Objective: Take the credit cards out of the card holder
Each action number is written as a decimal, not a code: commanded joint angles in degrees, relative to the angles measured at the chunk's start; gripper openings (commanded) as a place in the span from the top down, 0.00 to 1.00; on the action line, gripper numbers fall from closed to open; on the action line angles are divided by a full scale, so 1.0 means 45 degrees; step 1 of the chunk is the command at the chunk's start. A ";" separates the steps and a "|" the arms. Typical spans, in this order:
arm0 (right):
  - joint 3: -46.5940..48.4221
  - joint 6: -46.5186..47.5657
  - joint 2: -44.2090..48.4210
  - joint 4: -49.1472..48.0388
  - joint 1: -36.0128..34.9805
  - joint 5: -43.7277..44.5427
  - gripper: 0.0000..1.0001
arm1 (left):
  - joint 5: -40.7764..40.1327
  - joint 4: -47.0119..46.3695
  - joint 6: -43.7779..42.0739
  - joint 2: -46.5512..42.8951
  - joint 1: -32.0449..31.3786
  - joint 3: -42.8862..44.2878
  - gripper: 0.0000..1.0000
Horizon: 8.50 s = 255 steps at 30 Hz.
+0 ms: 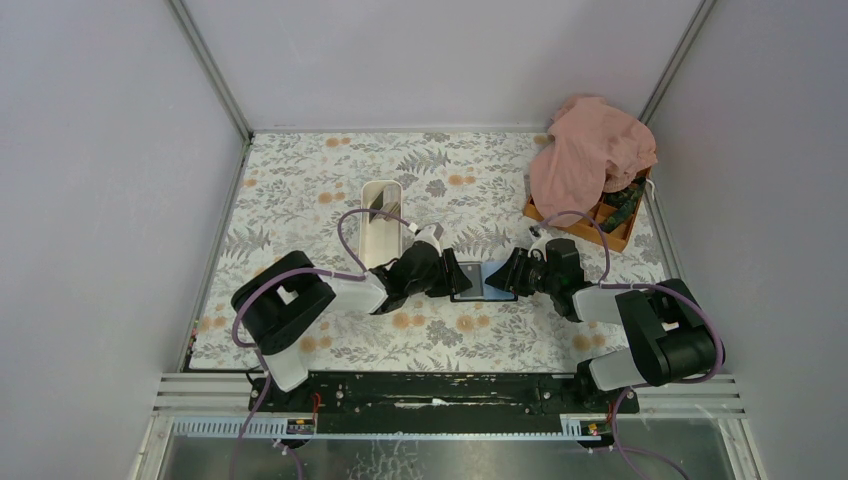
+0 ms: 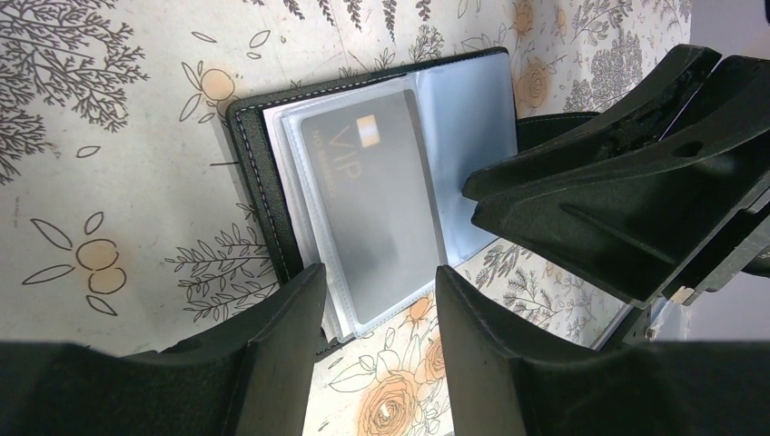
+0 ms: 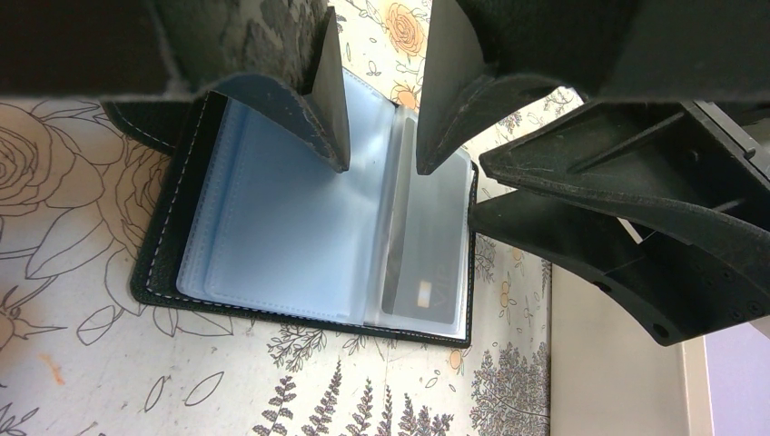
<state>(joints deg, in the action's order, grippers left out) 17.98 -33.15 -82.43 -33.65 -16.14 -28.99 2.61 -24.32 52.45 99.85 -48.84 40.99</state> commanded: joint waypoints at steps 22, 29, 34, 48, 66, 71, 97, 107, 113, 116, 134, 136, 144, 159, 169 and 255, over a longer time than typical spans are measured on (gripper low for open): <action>0.0145 0.0494 -0.0002 0.0756 -0.0060 0.0642 0.59 | 0.0737 -0.0632 0.0235 0.0552 -0.0410 0.1283 0.45; 0.0126 0.0400 0.0055 0.0764 -0.0059 0.0705 0.59 | 0.0847 -0.0503 0.0167 0.0755 -0.0438 0.1750 0.45; 0.0088 0.0277 0.0166 0.0824 -0.0046 0.0863 0.58 | 0.0847 -0.0436 0.0132 0.0897 -0.0447 0.2007 0.45; -0.0534 -0.0102 0.1682 0.0713 0.0123 0.1892 0.41 | 0.0918 -0.0441 0.0142 0.1202 -0.0504 0.2205 0.45; -0.0743 -0.0419 0.1942 0.0943 0.0638 0.2068 0.31 | 0.0988 -0.0499 0.0285 0.1875 -0.0532 0.2739 0.45; -0.0734 -0.0437 0.1775 0.0806 0.0718 0.1853 0.31 | 0.0851 -0.0416 0.0260 0.1711 -0.0539 0.2497 0.45; -0.0730 -0.0834 0.3032 0.1397 0.0899 0.2325 0.17 | 0.1152 -0.1069 0.0689 0.2487 -0.0532 0.2897 0.45; 0.0283 0.0026 0.5756 0.5051 0.1109 0.5775 0.17 | 0.1263 -0.1333 0.0728 0.2549 -0.0514 0.2754 0.45; 0.0126 -0.0053 0.4936 0.5225 0.1199 0.6037 0.21 | 0.1380 -0.1393 0.0709 0.2537 -0.0514 0.2765 0.45; -0.0061 -0.0104 0.4662 0.5162 0.1194 0.6146 0.28 | 0.1392 -0.1428 0.0699 0.2518 -0.0516 0.2719 0.45; -0.0655 -0.0141 0.4694 0.4945 0.1199 0.6236 0.37 | 0.1357 -0.1543 0.0940 0.2845 -0.0494 0.2570 0.45; -0.0637 -0.0138 0.4864 0.5039 0.1199 0.6439 0.37 | 0.1312 -0.1497 0.0943 0.2826 -0.0499 0.2570 0.45; -0.0715 -0.0341 0.5947 0.5757 0.1258 0.7607 0.36 | 0.1274 -0.1464 0.0864 0.2659 -0.0480 0.2343 0.45; -0.0790 -0.0223 0.4583 0.4799 0.1271 0.6380 0.35 | 0.1318 -0.1491 0.0884 0.2454 -0.0475 0.2411 0.45; -0.0793 -0.0134 0.4417 0.4661 0.1277 0.6054 0.35 | 0.1421 -0.1518 0.1011 0.2731 -0.0477 0.2702 0.45; -0.2775 -0.0828 1.1990 0.5623 0.1386 0.8807 0.37 | 0.2204 -0.0395 0.0924 0.4207 -0.0809 0.6474 0.45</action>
<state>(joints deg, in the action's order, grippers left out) 6.46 -36.45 -32.03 -9.50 -10.09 5.96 12.47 -26.26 58.13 119.09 -52.12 69.41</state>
